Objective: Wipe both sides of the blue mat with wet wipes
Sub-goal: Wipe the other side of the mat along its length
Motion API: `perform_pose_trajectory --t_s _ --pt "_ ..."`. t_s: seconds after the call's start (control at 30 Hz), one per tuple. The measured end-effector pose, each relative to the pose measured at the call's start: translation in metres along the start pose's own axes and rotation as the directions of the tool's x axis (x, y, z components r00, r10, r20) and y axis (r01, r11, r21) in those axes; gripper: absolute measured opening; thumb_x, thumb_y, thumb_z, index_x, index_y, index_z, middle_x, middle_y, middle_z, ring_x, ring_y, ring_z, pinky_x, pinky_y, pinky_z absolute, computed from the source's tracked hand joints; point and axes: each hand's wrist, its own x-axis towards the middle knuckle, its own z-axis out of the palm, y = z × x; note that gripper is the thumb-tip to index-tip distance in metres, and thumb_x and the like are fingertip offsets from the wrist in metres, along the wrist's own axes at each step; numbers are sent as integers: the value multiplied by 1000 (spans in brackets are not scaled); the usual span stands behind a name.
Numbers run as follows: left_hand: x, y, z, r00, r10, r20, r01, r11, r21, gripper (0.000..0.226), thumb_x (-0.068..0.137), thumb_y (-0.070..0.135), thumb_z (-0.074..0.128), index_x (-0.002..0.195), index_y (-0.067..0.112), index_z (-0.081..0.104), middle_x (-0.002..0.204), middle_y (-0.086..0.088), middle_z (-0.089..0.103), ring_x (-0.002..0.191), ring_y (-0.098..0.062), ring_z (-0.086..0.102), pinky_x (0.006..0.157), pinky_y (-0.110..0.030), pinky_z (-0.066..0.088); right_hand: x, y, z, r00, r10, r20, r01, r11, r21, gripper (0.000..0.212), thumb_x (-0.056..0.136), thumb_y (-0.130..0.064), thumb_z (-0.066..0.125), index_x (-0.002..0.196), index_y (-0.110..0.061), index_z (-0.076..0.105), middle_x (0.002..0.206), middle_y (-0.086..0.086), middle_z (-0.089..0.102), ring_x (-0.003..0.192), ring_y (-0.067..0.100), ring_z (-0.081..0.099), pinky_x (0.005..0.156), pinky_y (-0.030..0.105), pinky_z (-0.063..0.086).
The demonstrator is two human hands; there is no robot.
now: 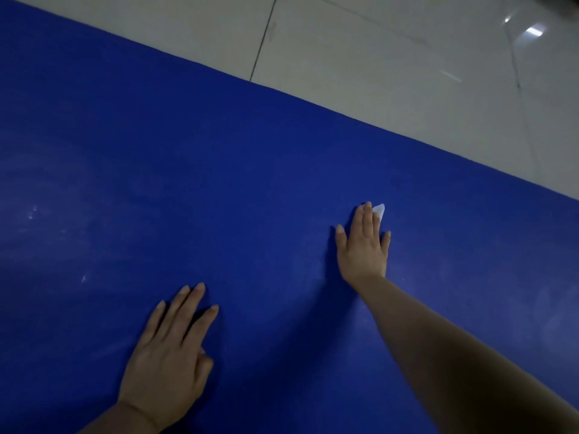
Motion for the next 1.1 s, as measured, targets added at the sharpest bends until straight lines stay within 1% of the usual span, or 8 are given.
perform_pose_trajectory --t_s 0.23,0.47,0.53,0.67,0.77,0.9,1.0,1.1 --pt "-2 2 -2 998 -42 49 39 997 60 59 76 28 34 124 10 64 150 -13 39 138 -26 32 117 -39 12 1 -1 -12 987 -20 161 21 1000 -4 73 98 -55 15 149 -12 -16 156 0 -22 143 17 -21 116 48 -6" --pt "0 7 5 998 -58 -25 61 991 122 60 75 21 28 123 8 62 148 -14 40 148 -11 1 117 -38 9 -10 9 -22 964 -62 258 58 998 25 69 98 -53 10 148 -13 -18 155 -1 -26 142 16 -24 116 49 -7" --pt "1 9 5 998 -56 -33 61 982 177 57 74 19 34 120 7 63 146 -15 40 146 -18 15 117 -37 6 -18 23 -23 949 -78 305 93 995 -37 70 98 -54 8 147 -13 -21 154 0 -29 141 17 -26 115 50 -8" --pt "2 13 1 996 -82 -39 90 958 274 66 48 3 80 113 9 67 141 -15 47 131 -27 40 115 -35 19 -24 30 -23 940 -80 333 96 995 -29 74 96 -58 8 146 -13 -23 153 0 -31 140 19 -28 115 51 -9" --pt "11 24 -8 991 -123 -48 132 952 276 62 36 -1 85 96 8 72 124 -19 61 113 -34 61 98 -47 45 -24 25 -20 948 -70 311 84 996 -32 75 96 -59 8 145 -13 -25 152 1 -33 140 19 -29 114 50 -10" --pt "55 41 -25 987 -137 -80 152 961 231 31 44 -1 86 69 8 70 102 -16 67 93 -34 68 91 -55 47 -27 26 -16 960 -78 270 92 995 -38 74 96 -58 6 144 -12 -26 152 1 -33 139 20 -31 116 51 -8" --pt "107 51 -19 984 -155 -90 165 980 110 37 60 2 83 95 9 73 123 -16 60 104 -33 64 95 -51 46 -27 27 -12 973 -75 219 82 996 -20 72 96 -57 5 143 -13 -27 152 0 -32 139 19 -30 116 50 -8" --pt "142 58 -5 963 -251 -94 255 966 40 48 89 18 58 136 11 53 152 -14 35 140 -29 35 115 -47 22 -28 29 -1 988 -84 127 86 996 -12 73 85 -63 -14 139 -15 -29 152 -2 -31 139 17 -29 115 48 -8"
